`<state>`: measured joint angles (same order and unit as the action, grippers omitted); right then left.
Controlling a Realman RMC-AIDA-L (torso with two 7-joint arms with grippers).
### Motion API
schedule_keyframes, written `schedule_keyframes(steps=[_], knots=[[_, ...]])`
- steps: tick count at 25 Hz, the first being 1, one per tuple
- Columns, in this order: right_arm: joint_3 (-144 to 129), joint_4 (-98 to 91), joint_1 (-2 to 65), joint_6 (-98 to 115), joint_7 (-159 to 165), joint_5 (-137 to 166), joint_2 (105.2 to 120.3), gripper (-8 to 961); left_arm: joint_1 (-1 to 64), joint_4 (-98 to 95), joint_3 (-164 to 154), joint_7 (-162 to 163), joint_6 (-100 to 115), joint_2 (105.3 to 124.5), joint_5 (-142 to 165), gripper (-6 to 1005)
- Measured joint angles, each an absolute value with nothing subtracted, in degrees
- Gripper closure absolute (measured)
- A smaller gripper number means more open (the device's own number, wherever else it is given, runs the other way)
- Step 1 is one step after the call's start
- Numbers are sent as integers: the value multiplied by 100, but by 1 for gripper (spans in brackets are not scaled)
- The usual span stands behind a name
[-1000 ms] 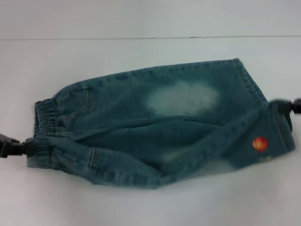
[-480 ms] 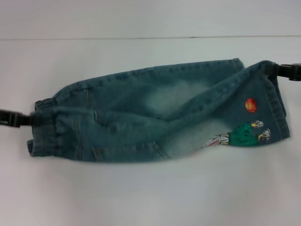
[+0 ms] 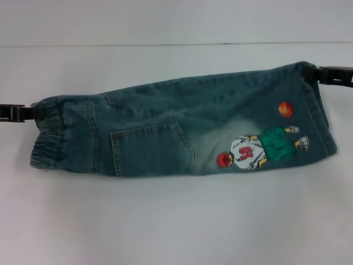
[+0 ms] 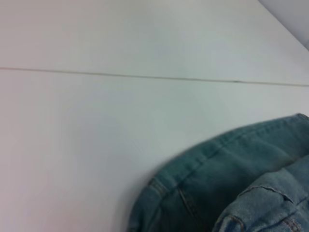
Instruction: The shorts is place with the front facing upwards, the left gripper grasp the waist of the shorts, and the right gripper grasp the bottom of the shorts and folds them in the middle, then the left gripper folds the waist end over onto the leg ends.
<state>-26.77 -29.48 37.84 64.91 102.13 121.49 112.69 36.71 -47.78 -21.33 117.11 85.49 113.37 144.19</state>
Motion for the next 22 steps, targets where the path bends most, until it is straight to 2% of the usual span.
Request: schedule_keyframes(steps=[8, 19, 22], knots=[[-2712, -2816, 3808, 6063, 9819, 11475, 11350, 912, 3627, -4686, -2190, 11751, 8093, 11376, 14422, 953], [-2894, -2801, 4122, 5237, 9781, 11463, 11696, 913, 3673, -4536, -2205, 11730, 7666, 11538, 14317, 953], [-2905, -2735, 4197, 5032, 9753, 11462, 11727, 913, 3680, -4520, -2218, 11721, 7611, 11566, 14298, 953]])
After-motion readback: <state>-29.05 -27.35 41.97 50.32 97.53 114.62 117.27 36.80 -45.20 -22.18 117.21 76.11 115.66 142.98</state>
